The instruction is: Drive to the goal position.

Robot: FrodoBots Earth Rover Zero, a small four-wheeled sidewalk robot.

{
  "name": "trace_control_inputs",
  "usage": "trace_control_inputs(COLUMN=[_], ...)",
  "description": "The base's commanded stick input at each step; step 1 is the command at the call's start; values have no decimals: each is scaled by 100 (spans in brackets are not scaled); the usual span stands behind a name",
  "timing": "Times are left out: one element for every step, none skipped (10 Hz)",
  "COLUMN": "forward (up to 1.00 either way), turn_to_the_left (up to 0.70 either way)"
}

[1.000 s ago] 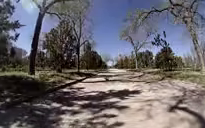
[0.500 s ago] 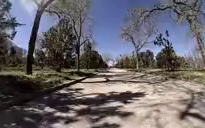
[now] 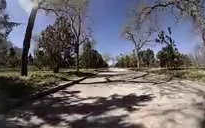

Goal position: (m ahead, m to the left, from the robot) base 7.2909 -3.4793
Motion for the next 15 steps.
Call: trace_control_inputs(forward=[85, 85, 85, 85, 85, 85, 85, 85, 85, 85, 85, 85, 85, 85, 85], turn_to_the_left=[0, 0, 0, 0, 0, 0, 0, 0, 0, 0, 0, 0, 0, 0, 0])
